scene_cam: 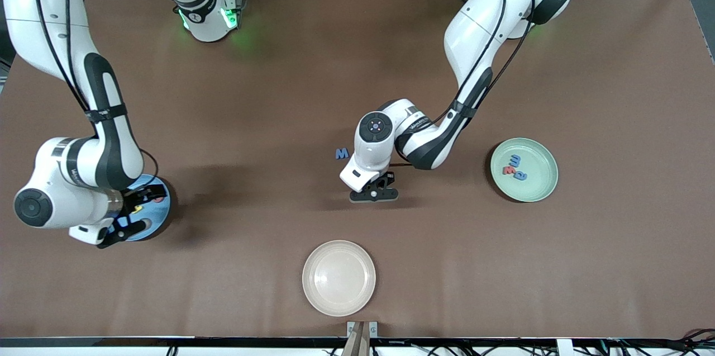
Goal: Sort uppercase to blue plate, lowercase to green plate
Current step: 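Close the left gripper on the yellow h while the right gripper returns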
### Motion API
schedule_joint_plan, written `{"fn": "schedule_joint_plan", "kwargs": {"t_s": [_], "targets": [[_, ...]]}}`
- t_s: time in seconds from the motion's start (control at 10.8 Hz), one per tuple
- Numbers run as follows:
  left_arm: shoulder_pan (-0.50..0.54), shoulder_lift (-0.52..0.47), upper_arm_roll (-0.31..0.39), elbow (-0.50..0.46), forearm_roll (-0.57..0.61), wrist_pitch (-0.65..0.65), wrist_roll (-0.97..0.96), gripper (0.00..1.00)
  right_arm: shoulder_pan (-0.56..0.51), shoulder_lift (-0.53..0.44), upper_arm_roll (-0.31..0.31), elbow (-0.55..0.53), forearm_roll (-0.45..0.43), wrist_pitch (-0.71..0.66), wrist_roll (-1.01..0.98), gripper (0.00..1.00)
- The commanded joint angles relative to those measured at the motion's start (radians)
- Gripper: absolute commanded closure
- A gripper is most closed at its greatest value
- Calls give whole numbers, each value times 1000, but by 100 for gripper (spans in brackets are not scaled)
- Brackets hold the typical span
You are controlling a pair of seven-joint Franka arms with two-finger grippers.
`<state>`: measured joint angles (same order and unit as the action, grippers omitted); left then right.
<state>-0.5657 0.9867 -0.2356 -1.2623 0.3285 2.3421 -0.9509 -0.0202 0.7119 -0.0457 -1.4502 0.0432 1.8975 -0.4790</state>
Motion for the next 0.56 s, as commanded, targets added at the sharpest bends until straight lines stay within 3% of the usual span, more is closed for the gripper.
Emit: {"fn": "schedule_joint_plan", "kwargs": {"t_s": [0.0,0.28,0.47], "targets": [[-17,20,12,15,-11,3,-2,87,28,-17,3,-1,40,-47,83,0],[-13,1,12,15,-9,-38,-2,100,84,-25,4,-1,64,-66,167,0],[-7,-17,10,15,-6,-81,3,100,147,-57,4,-16,64,-80,271,0]]}}
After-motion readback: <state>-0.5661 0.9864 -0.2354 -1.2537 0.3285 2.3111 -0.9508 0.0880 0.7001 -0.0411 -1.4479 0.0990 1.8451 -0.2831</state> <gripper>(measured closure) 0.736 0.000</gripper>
